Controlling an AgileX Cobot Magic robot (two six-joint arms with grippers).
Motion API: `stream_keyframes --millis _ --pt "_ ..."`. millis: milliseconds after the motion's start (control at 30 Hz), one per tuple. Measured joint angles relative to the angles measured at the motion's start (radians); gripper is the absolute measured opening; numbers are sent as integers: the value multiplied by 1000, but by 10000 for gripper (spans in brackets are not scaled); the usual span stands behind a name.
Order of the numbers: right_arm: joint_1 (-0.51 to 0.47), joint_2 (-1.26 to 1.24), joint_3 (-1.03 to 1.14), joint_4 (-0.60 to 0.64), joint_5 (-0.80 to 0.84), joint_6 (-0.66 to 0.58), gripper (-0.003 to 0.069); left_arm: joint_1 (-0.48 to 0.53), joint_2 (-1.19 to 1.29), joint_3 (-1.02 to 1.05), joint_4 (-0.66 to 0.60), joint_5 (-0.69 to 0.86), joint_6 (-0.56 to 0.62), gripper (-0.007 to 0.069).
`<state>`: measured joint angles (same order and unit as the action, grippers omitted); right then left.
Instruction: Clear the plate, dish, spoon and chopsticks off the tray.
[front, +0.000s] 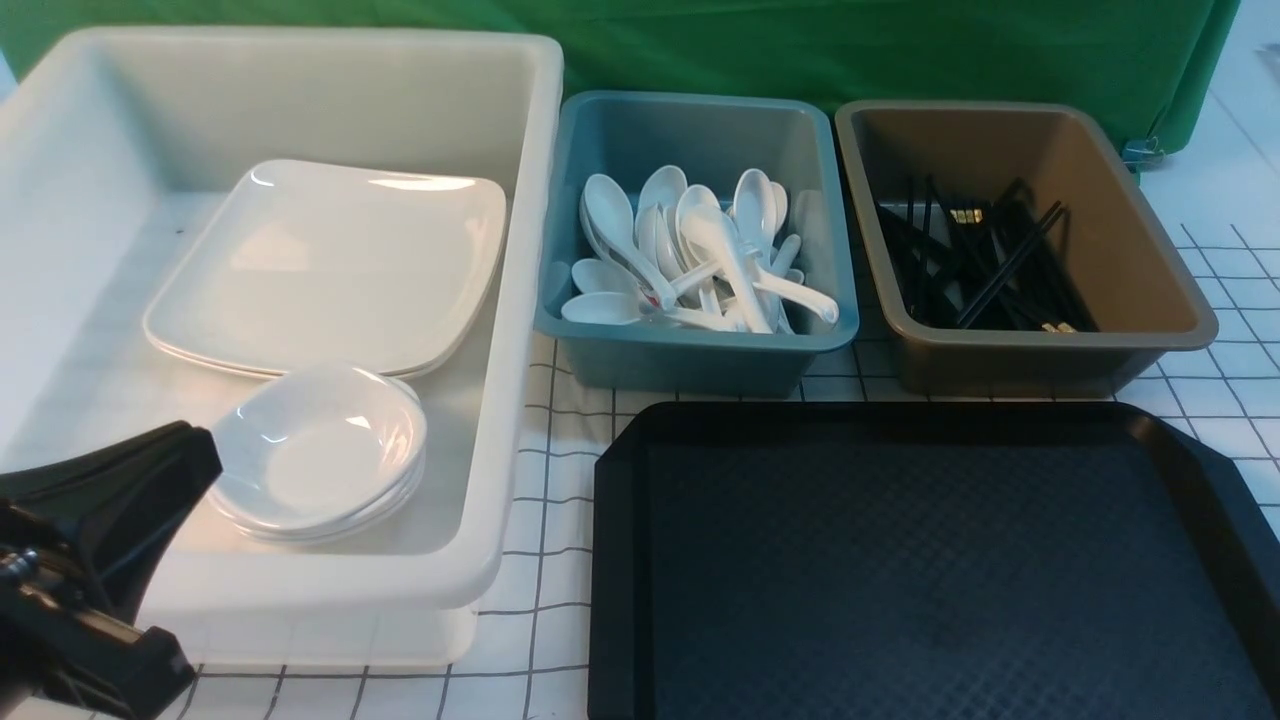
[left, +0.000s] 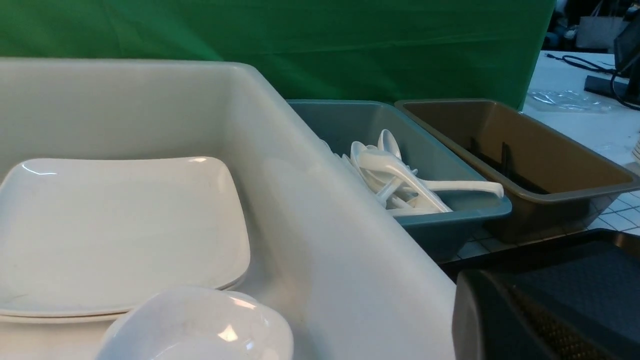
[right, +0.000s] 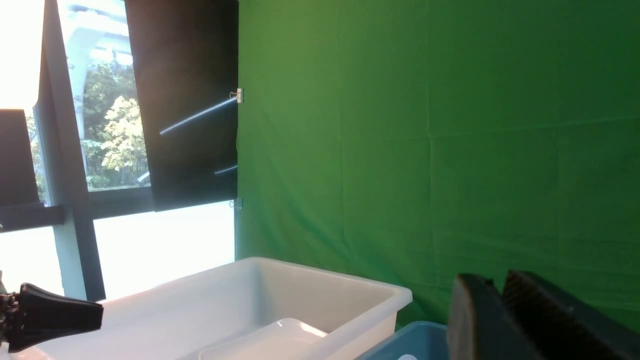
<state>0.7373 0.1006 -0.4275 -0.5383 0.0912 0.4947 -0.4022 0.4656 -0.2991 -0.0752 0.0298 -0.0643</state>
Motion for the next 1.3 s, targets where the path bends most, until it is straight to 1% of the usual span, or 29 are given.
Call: stream_keyframes --millis 467,533,567,633,667,767,800,833,900,967,1000,1033,1067,1300 --pt "0 0 0 0 0 0 120 9 -21 11 46 -4 11 0" --pt "0 0 0 0 0 0 127 60 -72 54 39 -30 35 0" --pt "0 0 0 0 0 0 128 65 -83 63 37 -30 37 0" --pt "0 0 0 0 0 0 138 144 -169 131 11 -59 76 0" --pt "0 0 0 0 0 0 139 159 -178 137 7 -61 85 0" --pt "0 0 0 0 0 0 154 301 -331 253 -28 -59 141 0" --pt "0 0 0 0 0 0 155 316 -356 264 -29 -58 143 0" --pt "0 0 0 0 0 0 160 380 -415 295 -32 -30 149 0" --pt "0 0 0 0 0 0 166 423 -453 303 -32 5 157 0" --pt "0 0 0 0 0 0 169 439 -462 303 -32 40 158 0" --pt "0 0 0 0 0 0 174 449 -466 303 -29 104 161 0" --pt "0 0 0 0 0 0 174 449 -466 303 -29 121 161 0" --pt "0 0 0 0 0 0 177 449 -466 306 -26 175 164 0" --pt "0 0 0 0 0 0 188 449 -466 306 -10 200 168 2"
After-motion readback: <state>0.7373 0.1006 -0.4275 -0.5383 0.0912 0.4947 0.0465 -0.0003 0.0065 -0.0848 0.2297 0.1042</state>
